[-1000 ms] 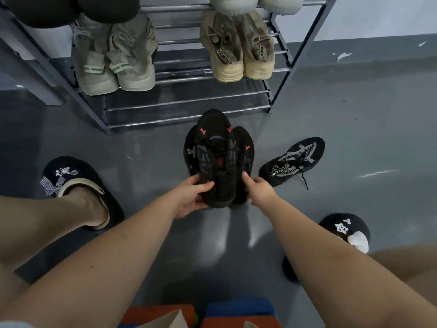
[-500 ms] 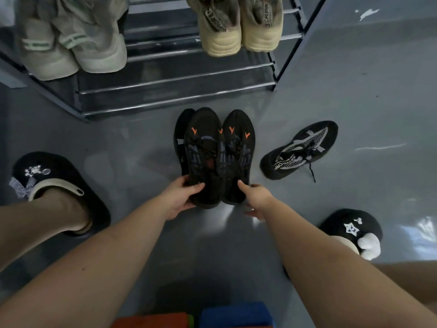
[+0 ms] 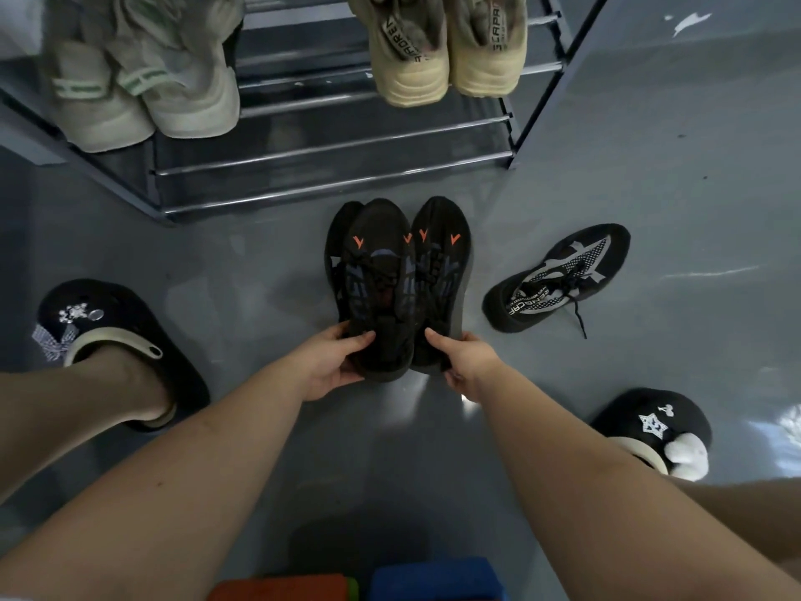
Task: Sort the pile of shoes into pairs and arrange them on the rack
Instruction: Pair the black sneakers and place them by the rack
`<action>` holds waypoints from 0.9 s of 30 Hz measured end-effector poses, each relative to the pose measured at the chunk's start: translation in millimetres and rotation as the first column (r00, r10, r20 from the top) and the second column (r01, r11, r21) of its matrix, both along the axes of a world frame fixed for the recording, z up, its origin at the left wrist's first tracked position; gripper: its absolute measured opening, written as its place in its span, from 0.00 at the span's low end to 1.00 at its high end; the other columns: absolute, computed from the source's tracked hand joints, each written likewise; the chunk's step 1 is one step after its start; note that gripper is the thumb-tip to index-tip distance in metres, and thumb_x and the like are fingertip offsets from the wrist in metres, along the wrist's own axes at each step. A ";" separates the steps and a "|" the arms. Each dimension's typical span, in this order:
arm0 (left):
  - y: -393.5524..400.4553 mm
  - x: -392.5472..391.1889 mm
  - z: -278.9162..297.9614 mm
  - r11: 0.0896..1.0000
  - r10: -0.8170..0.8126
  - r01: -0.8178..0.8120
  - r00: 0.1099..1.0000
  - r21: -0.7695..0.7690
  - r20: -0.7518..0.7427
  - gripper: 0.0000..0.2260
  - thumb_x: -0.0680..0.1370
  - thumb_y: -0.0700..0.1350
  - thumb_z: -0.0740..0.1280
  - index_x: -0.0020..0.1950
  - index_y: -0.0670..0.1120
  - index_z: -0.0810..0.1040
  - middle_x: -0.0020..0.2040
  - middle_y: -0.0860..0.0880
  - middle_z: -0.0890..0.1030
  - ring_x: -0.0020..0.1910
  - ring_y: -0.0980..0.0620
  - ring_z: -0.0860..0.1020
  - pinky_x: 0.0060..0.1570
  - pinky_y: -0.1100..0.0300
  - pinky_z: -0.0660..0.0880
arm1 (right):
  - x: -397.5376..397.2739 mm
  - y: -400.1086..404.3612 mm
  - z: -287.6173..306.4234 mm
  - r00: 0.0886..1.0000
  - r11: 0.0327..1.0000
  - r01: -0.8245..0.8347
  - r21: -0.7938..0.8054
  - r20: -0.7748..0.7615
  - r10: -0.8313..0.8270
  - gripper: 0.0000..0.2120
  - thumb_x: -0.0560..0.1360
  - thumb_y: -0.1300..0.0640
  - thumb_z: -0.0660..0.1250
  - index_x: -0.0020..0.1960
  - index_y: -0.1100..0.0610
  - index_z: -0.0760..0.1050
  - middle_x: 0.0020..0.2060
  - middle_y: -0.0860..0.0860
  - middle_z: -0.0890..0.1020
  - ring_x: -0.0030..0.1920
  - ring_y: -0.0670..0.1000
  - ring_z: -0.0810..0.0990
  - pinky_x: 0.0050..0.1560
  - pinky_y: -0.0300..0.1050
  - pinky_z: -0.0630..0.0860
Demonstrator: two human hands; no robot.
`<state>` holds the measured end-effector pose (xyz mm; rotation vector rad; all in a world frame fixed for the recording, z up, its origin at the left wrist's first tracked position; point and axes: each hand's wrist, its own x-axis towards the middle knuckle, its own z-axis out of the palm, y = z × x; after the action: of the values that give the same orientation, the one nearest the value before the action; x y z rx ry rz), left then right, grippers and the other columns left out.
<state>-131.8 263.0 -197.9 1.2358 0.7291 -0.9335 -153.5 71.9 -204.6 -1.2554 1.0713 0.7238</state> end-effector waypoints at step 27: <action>93.3 3.6 61.7 0.909 0.407 -0.414 0.906 0.044 0.120 0.16 0.79 0.36 0.62 0.67 0.41 0.70 0.61 0.41 0.77 0.57 0.42 0.76 0.51 0.48 0.73 | 26.9 76.6 66.4 0.964 0.986 -0.166 0.029 0.218 0.156 0.16 0.74 0.57 0.70 0.60 0.58 0.74 0.53 0.56 0.81 0.50 0.55 0.80 0.48 0.46 0.79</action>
<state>-128.3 356.2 -136.2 1.1228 0.8980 -0.4930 -126.6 148.5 -138.1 -1.3578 0.7783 0.7132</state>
